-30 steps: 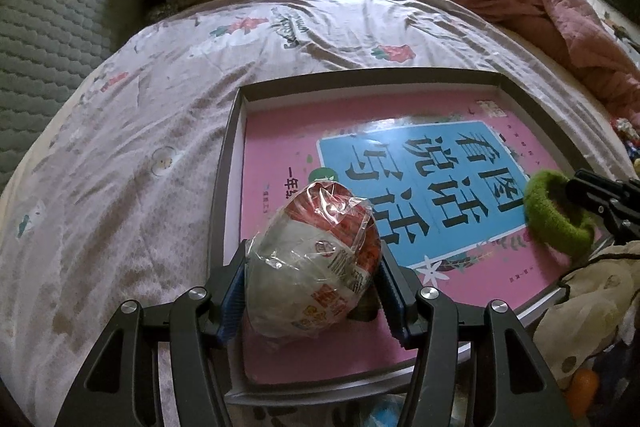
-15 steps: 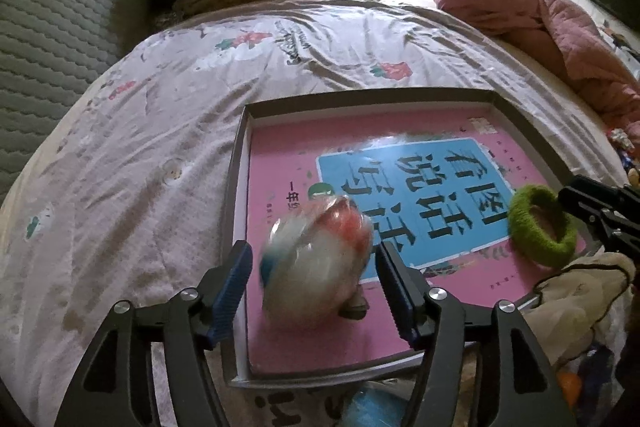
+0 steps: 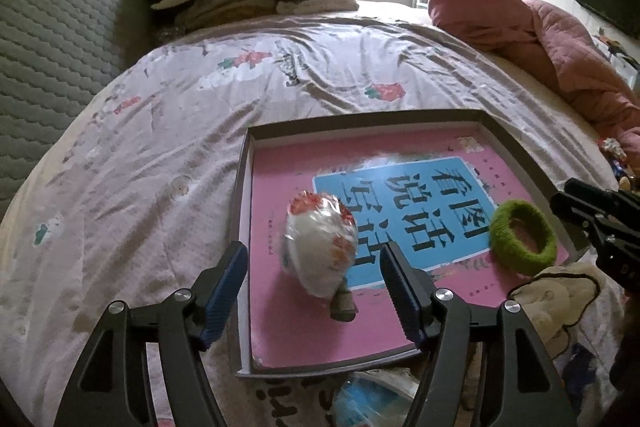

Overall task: Organize objects
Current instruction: 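Lower and release wrapped egg with left tool while right tool releases ring in tray, then withdraw both tools from the tray back toward the remaining items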

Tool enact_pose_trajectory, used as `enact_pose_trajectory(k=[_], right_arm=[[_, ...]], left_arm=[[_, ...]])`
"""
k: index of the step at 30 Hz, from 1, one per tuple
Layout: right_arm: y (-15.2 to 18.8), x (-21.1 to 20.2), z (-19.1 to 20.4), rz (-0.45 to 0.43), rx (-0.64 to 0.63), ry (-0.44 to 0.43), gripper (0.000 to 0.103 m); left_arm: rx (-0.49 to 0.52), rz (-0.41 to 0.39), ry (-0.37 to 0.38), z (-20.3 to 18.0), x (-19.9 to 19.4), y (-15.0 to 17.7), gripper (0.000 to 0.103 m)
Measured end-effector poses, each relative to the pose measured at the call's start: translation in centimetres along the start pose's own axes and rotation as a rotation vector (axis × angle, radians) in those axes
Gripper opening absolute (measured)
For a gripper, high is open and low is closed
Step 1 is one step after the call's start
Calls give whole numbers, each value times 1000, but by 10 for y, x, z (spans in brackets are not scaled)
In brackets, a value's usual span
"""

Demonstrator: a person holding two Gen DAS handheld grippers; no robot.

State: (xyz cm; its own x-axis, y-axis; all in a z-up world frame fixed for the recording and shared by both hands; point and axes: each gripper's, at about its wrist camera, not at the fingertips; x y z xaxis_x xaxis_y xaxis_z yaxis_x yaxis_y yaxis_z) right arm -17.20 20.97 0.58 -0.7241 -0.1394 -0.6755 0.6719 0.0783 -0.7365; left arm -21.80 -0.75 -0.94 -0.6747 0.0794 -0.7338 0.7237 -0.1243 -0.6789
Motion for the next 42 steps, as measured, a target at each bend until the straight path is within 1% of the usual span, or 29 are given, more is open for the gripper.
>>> enact_pose_trajectory(k=[2,6,17,23,26,28,31,33,35,37,39,42], right_arm=[[-1,-3,1,-9,1,-8,35],[-4,-12,3,-33,2,-20,41],[-5,-45,10,-98,-17,-49,43],[0,-67,13,-138,-24,-68,45],[3,-74,12,-150,-24,-75,46],[6,-80,13,-159,-24,-89,46],[10,-84,15,-163,-23,-103,47],[12,-88,16,-171,-29,-117,51],[16,-94,18,-180,-35,-122,53],[22,-99,19,-187,-42,-133,55],[26,-103,19,-189,-48,-142,59],[31,-108,19,-193,-48,-146,61]], left_arm=[[2,-13,0,-1,-6,-1,70],[10,-46,-15,-3,-19,-3,70],[7,-108,-16,-10,-65,2,70],[13,-125,-6,-16,-84,9,70],[-8,-139,11,-15,-96,12,70],[-21,-145,10,-14,-102,16,70],[-15,-159,-6,-16,-112,22,70],[-5,-173,-18,-19,-118,28,70],[3,-180,-22,-22,-121,35,70],[8,-175,-13,-25,-123,42,70],[13,-168,-9,-28,-124,49,70],[14,-155,-2,-31,-124,58,71]])
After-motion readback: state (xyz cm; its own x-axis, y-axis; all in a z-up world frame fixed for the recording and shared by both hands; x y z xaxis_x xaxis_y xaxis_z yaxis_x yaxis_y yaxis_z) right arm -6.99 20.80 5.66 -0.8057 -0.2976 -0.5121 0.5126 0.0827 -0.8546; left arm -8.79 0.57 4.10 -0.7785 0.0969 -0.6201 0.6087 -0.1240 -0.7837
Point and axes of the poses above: each gripper's, at about its wrist camera, not at the fingertips, and x roughly the way its jaws point, z to its left, y to its underside
